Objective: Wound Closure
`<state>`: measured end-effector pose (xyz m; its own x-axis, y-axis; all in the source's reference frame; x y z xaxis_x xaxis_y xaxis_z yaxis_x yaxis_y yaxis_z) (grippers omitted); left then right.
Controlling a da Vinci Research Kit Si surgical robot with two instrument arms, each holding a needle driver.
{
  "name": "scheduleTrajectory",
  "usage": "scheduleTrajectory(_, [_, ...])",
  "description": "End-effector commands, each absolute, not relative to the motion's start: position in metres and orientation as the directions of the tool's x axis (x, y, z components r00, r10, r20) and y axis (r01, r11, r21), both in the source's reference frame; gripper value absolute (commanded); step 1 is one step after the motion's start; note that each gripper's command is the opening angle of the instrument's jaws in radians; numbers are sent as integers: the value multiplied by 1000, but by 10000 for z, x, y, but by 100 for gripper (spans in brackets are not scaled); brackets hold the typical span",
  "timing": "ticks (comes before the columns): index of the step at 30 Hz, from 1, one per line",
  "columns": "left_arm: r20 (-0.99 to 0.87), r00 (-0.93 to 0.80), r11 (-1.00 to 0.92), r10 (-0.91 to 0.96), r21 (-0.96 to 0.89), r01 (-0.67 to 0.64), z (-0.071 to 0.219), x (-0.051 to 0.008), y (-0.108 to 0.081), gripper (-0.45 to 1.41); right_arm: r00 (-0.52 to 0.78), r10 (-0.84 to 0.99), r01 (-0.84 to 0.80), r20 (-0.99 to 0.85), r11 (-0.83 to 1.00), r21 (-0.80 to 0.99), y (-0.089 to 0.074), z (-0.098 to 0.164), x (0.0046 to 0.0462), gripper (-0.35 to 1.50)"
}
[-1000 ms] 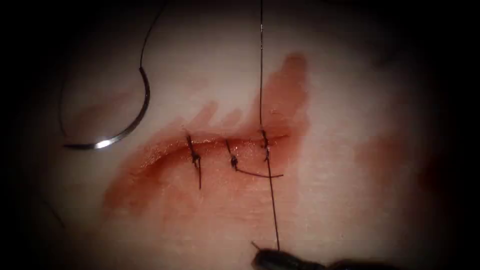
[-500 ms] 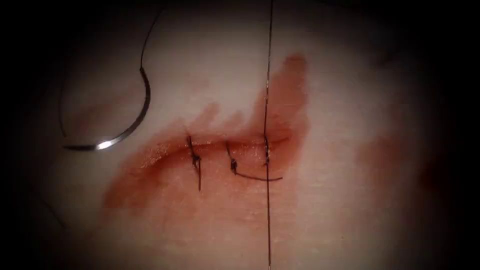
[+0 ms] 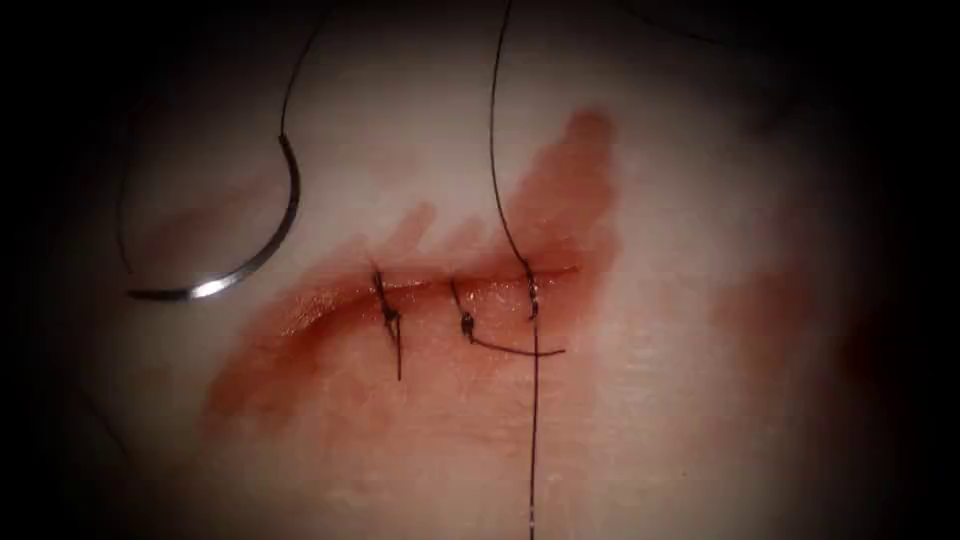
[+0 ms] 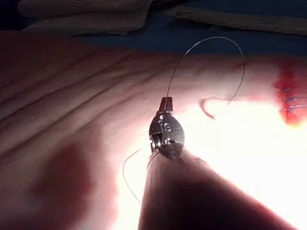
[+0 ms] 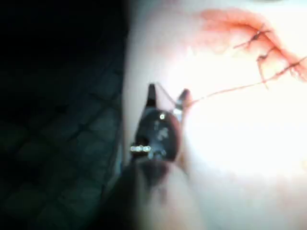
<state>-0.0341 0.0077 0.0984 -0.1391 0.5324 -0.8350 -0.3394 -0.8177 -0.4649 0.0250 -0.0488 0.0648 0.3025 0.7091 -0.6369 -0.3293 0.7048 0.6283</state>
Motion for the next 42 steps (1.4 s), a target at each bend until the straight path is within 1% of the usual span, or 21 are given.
scheduleTrajectory(1, [-838,-129,-819,530,-467,-335,984,-344,75,-45,308,711,-312,-633,704,638,-490,645,250,123])
scheduleTrajectory(3, [-840,-113,-817,531,-472,-330,977,-345,64,-45,322,706,-272,-631,708,652,-483,635,242,136])
scheduleTrajectory(7, [-842,-92,-817,532,-482,-317,967,-349,53,-45,344,693,-203,-633,713,671,-467,619,220,133])
scheduleTrajectory(9, [-844,-87,-819,529,-482,-312,961,-350,48,-45,345,687,-202,-639,720,664,-455,613,210,131])
scheduleTrajectory(10, [-844,-76,-817,531,-487,-310,955,-350,45,-45,341,679,-221,-650,730,646,-438,609,201,116])
scheduleTrajectory(12, [-848,-55,-818,527,-489,-303,941,-347,40,-45,339,668,-243,-663,743,624,-413,610,196,106])
scheduleTrajectory(14, [-853,-49,-823,520,-485,-296,927,-344,38,-45,336,669,-245,-663,742,624,-397,613,192,104])
scheduleTrajectory(17, [-855,-36,-824,517,-486,-289,908,-340,35,-45,314,674,-250,-668,738,627,-379,621,191,104])
scheduleTrajectory(21, [-851,-7,-817,526,-502,-284,886,-338,26,-45,292,679,-269,-673,734,624,-355,639,200,104])
scheduleTrajectory(25, [-851,-6,-820,525,-504,-271,873,-336,9,-45,299,678,-238,-671,734,636,-337,654,219,96])
scheduleTrajectory(28, [-823,5,-789,568,-545,-283,865,-332,-9,-45,309,664,-215,-681,746,630,-323,663,245,76])
scheduleTrajectory(31, [-813,7,-772,583,-556,-309,859,-325,-21,-45,304,663,-200,-684,746,635,-316,668,267,49])
scheduleTrajectory(32, [-813,5,-769,583,-554,-319,857,-323,-25,-45,305,663,-199,-684,747,635,-315,670,274,34])
scheduleTrajectory(34, [-809,5,-761,588,-555,-337,853,-319,-33,-45,301,660,-198,-688,749,632,-312,676,289,-3])
scheduleTrajectory(36, [-806,6,-754,592,-556,-350,851,-318,-40,-45,298,650,-192,-699,758,624,-310,685,305,-30])
scheduleTrajectory(37, [-806,5,-752,592,-554,-358,849,-317,-43,-45,295,652,-192,-698,756,626,-309,689,311,-35])
scheduleTrajectory(42, [-805,4,-743,593,-549,-383,841,-319,-59,-45,266,646,-200,-716,763,614,-305,712,336,-35])
